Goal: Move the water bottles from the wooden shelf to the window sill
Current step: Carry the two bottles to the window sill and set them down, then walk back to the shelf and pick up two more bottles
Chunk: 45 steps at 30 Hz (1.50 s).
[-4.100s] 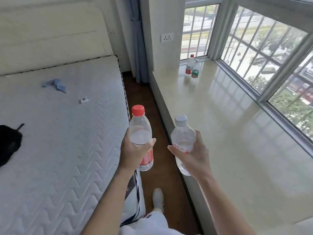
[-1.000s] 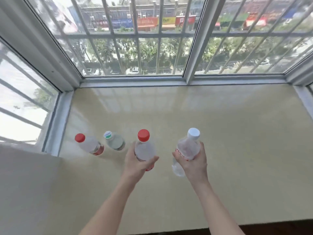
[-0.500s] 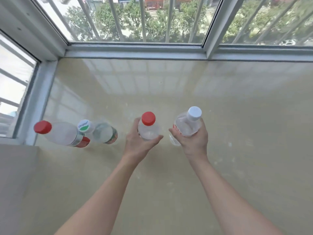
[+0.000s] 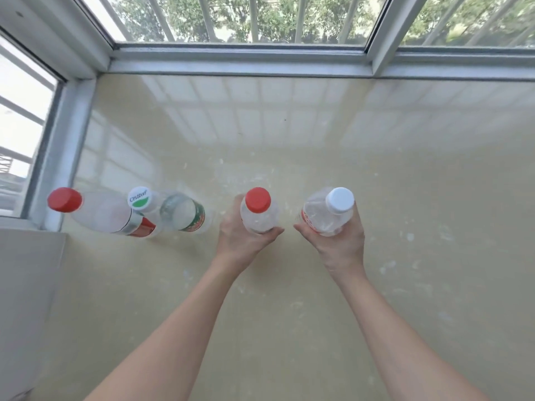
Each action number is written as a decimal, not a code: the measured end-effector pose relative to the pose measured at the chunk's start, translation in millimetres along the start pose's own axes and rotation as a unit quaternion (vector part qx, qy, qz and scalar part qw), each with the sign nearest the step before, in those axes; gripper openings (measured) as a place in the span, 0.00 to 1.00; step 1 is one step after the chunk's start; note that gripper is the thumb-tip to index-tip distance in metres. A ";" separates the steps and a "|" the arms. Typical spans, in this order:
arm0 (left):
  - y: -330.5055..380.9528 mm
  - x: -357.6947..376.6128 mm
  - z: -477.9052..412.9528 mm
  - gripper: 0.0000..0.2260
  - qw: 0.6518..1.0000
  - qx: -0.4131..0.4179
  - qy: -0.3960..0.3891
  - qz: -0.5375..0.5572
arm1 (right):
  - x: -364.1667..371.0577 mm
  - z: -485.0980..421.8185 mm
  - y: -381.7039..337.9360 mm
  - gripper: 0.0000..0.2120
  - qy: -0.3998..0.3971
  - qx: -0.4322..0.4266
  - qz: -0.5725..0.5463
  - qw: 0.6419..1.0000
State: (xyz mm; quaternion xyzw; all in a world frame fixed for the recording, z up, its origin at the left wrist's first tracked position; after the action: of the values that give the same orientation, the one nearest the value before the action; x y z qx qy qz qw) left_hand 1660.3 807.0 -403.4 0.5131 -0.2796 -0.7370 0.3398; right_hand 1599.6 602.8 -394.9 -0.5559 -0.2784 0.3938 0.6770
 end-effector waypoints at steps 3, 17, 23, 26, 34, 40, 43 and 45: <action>-5.0 1.7 -0.4 0.25 1.000 -0.003 0.011 -0.007 | -0.2 -1.3 7.2 0.32 -0.005 0.017 0.024 1.000; -12.7 -2.7 0.4 0.33 0.996 0.027 -0.011 -0.086 | 1.8 -6.0 6.8 0.32 -0.055 0.032 0.035 0.997; -12.6 -20.4 47.2 0.37 0.963 0.014 -0.006 -0.268 | -20.8 3.9 -4.7 0.36 -0.094 0.031 0.240 0.966; -7.0 -35.6 81.3 0.37 0.933 0.021 -0.012 -0.359 | -36.9 17.7 -21.2 0.36 -0.131 0.042 0.392 0.909; 56.0 -108.5 148.1 0.27 0.871 0.147 0.099 -0.458 | -56.3 61.0 -134.0 0.24 -0.117 -0.097 0.523 0.838; 143.1 -170.9 175.7 0.27 0.854 0.229 0.159 -0.439 | -42.3 95.4 -236.5 0.22 -0.069 -0.218 0.527 0.819; 188.9 -198.7 178.4 0.26 0.849 0.254 0.177 -0.428 | -26.3 117.0 -290.3 0.22 -0.050 -0.274 0.504 0.818; 218.4 -217.1 179.9 0.26 0.844 0.272 0.196 -0.418 | -14.2 130.7 -322.2 0.22 -0.043 -0.305 0.492 0.814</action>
State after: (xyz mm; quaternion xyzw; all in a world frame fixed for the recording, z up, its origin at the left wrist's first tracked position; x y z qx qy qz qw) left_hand 1589.5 855.6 -57.3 0.7871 -0.1554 -0.5873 -0.1066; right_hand 1557.6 637.4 -51.2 -0.7794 -0.1023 0.5925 0.1760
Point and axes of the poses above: each hand's wrist, its own z-axis away from the middle knuckle, its own x-axis out of the palm, y = z × x, the point moved 6 cm from there along -z, towards the middle knuckle, and after that the axes turned 14 degrees about -z, right-handed, at the moved point
